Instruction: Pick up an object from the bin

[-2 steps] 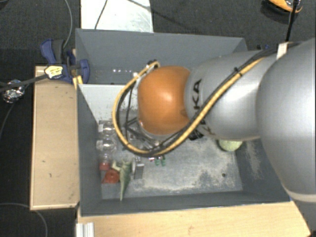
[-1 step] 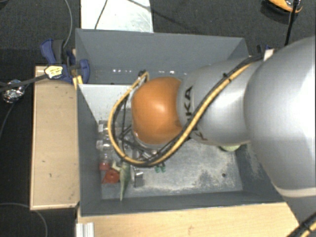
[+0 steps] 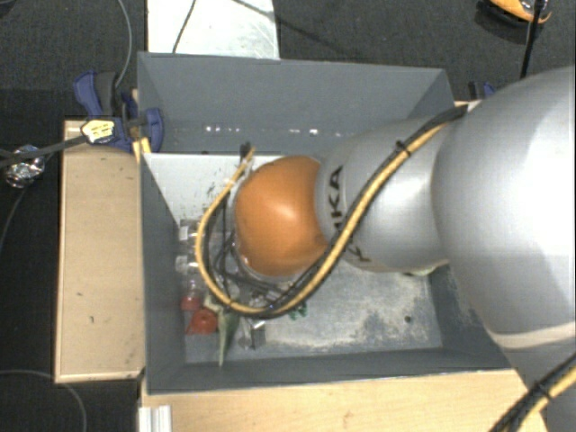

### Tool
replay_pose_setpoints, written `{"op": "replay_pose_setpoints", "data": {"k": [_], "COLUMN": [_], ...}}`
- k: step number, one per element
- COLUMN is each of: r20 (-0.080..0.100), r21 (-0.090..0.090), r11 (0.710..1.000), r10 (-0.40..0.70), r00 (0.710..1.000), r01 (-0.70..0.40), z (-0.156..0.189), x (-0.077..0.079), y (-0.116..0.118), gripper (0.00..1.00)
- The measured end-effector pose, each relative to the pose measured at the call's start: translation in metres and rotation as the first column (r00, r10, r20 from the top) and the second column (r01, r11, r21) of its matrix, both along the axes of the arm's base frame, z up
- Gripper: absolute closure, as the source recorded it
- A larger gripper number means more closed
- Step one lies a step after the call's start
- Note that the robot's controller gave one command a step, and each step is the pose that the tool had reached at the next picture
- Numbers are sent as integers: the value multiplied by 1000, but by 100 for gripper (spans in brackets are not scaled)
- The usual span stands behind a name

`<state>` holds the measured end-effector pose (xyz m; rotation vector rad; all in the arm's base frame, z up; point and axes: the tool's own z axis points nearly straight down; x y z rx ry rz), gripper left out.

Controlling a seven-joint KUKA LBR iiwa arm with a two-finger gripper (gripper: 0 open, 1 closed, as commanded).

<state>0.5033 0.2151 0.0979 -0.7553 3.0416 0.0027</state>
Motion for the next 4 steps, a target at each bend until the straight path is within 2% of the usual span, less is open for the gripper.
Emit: {"op": "replay_pose_setpoints", "data": {"k": [1, 2, 3, 4], "r20": [5, 9, 8, 7], "r21": [2, 2, 2, 1], "r11": [996, 990, 956, 958], "r10": [93, 139, 292, 287], "r00": [996, 990, 956, 958], "r01": [-93, -139, -292, -287], "z": [-21, -26, -27, -27], "x": [-5, -10, -22, -22], "y": [-1, 7, 18, 18], "gripper": [0, 0, 100, 100]}}
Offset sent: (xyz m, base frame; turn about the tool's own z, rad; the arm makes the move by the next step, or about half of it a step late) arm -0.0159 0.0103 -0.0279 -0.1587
